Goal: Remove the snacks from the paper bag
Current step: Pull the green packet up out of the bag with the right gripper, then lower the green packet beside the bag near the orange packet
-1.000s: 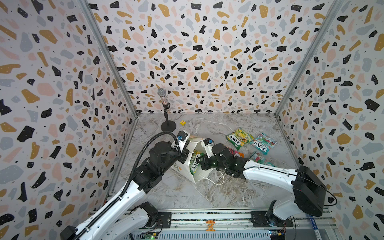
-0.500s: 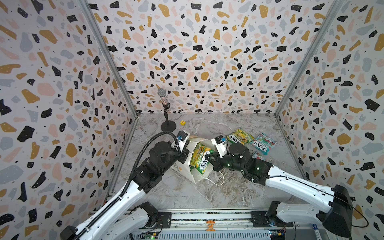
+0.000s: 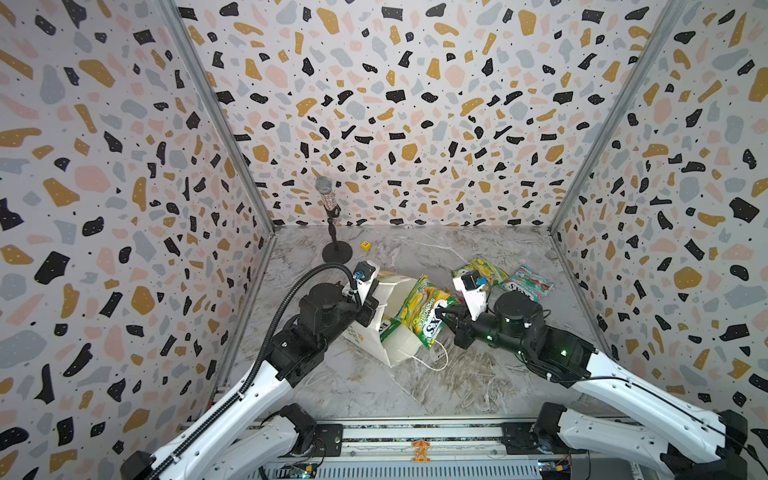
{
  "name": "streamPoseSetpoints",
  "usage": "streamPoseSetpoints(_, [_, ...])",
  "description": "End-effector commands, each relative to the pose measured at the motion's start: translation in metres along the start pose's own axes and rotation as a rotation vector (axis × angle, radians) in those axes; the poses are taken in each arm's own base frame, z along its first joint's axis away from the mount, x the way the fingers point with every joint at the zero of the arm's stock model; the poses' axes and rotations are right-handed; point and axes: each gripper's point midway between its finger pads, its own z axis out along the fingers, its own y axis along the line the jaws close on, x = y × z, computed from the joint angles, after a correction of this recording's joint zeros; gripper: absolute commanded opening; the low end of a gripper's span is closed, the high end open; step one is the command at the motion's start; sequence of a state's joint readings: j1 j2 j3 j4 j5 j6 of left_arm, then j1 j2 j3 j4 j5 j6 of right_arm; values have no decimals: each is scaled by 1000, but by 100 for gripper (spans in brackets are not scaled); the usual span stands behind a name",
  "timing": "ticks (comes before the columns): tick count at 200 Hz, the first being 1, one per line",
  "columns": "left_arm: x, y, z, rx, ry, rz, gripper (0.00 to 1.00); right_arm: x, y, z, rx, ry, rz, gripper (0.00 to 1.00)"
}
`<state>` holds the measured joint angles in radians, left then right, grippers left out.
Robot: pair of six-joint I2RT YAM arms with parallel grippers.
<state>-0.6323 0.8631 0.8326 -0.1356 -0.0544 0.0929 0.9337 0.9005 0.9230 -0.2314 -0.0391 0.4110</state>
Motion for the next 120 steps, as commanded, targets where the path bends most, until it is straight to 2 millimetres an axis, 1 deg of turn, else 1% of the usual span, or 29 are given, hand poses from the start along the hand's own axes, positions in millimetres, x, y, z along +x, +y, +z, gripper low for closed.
streamPoseSetpoints(1, [-12, 4, -1, -18, -37, -5, 0, -34, -12, -32, 76, -104, -16, 0])
streamPoseSetpoints(21, [-12, 4, -1, -18, -37, -4, 0, -31, -39, -43, 176, -98, 10, 0])
streamPoseSetpoints(38, [-12, 4, -2, -20, -38, -4, 0, -23, -64, -53, 279, -78, 32, 0])
streamPoseSetpoints(50, [-12, 4, -2, -19, -38, -3, 0, -15, -81, -58, 350, -56, 46, 0])
streamPoseSetpoints(66, [-12, 4, -2, -18, -39, -4, 0, -2, -98, -61, 412, -22, 65, 0])
streamPoseSetpoints(90, [-13, 4, -3, -20, -43, -4, 0, 22, -114, -57, 445, 45, 92, 0])
streamPoseSetpoints(120, [-13, 5, -3, -22, -45, -5, 0, 50, -116, -46, 419, 133, 102, 0])
